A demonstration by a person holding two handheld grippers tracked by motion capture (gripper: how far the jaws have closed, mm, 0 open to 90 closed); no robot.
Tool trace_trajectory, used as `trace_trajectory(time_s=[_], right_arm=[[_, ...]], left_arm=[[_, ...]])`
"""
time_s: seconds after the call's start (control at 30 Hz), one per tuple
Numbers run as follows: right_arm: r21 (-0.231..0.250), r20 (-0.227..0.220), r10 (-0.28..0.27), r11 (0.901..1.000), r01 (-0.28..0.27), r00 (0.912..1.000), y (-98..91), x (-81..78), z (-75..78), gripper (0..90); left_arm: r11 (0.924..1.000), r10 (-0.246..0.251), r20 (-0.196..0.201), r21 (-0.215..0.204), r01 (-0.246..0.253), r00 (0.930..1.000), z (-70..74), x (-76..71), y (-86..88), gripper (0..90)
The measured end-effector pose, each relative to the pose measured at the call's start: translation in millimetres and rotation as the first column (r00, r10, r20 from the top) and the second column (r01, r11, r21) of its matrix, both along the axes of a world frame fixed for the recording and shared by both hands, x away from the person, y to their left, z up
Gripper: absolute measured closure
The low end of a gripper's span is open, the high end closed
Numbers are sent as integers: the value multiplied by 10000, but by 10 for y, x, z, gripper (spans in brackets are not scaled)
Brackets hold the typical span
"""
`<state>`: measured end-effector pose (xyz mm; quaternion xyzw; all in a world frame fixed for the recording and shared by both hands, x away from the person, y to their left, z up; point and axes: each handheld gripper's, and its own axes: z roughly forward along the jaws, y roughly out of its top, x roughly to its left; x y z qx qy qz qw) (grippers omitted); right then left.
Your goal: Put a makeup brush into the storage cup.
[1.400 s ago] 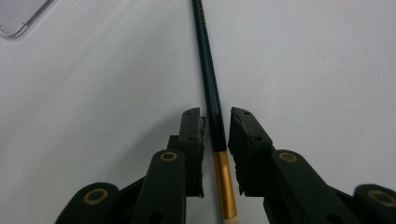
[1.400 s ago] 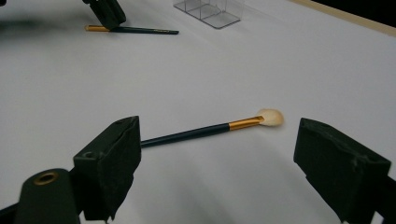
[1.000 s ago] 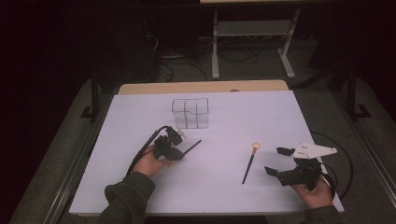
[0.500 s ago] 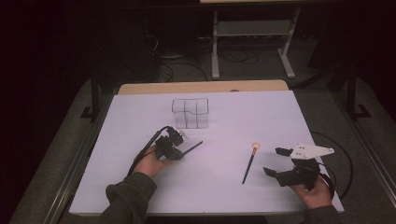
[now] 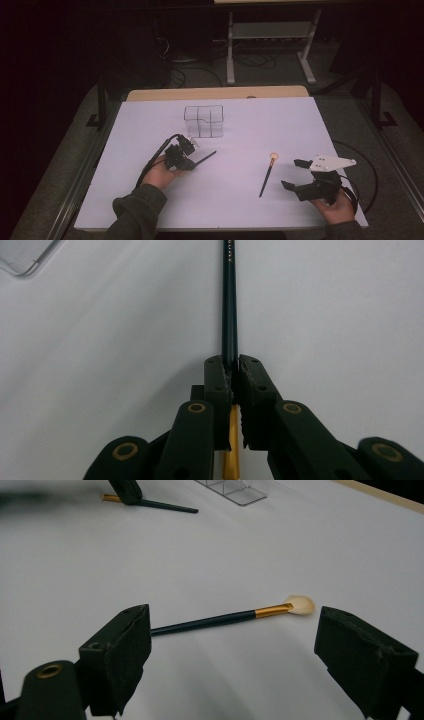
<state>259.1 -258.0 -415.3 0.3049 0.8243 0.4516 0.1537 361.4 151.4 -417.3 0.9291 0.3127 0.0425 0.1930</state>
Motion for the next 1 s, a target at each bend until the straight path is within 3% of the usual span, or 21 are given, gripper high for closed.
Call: trace_trajectory(time_s=[0.4,0.57,0.87,1.0], right_arm=[[-72,-137,147,9999,-148,9998,32,25,2,151],[-223,-330,457,9987,-464,9984,75,54,28,161],[-439,-404,932,9945,-950,9948,236,111,229,152],[-639,-431,1178,9907,-1204,9921,316,152,349,153]], left_arm=[[9979,-157,51,-630,159,9999,116,-48,101,833],[9961,-365,175,-800,377,9992,182,-93,161,833],[9922,-690,430,-1010,731,9967,334,-172,255,833],[9880,-912,352,-1218,949,9952,369,-216,264,833]])
